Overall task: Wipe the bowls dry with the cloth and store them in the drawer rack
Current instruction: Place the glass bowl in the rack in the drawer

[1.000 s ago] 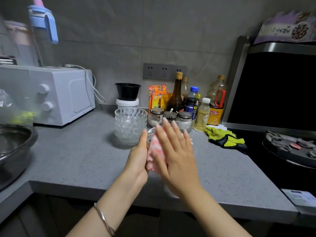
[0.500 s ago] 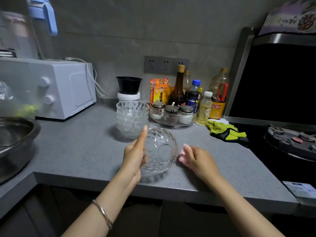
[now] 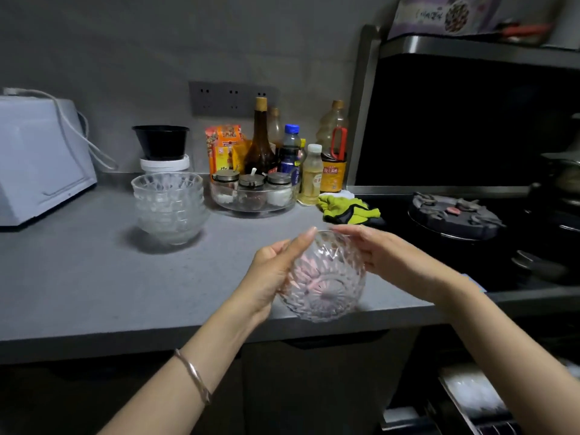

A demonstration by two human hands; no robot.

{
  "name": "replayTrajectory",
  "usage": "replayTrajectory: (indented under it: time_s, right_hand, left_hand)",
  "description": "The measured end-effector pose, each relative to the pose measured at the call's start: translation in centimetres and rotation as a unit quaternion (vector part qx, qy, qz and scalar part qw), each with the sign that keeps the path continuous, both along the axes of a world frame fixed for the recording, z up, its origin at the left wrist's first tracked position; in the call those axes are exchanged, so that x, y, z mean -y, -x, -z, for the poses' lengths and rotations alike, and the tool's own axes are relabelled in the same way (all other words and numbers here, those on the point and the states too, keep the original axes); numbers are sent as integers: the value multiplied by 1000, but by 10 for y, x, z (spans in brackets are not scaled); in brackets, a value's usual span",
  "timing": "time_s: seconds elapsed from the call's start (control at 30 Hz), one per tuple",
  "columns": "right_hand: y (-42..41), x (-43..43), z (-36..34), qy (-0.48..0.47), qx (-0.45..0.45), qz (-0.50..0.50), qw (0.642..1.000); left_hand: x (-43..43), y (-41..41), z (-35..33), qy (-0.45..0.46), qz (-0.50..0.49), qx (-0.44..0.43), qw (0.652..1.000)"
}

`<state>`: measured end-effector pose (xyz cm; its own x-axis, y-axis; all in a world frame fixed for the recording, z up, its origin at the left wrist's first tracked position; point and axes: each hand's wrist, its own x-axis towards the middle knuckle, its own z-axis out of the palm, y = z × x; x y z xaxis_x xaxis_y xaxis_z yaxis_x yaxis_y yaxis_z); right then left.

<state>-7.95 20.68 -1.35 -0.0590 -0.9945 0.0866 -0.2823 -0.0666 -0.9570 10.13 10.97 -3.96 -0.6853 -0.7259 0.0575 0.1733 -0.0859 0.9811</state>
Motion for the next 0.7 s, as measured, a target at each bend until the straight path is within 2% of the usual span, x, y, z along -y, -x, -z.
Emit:
replayTrajectory:
  time_s: [0.1,0.2,0.33,0.53,0.7]
  right_hand:
    - [31,-47,-10,-49,11,-39,998]
    - [65,-96,-2,-102,29,-19,994]
    - [100,-164,22,-128,70,22,989]
    - [153,-241,63,-116,134,154,972]
    - [201,-273,112,-148,188,224,945]
  left_hand:
    - [-25,39,7,39,78,37,995]
    - [-58,82,18,45,158,43,985]
    - [-105,136,36,82,237,58,966]
    - [-154,204,87,183,208,59,959]
    - [-174,243,171,270,241,132,923]
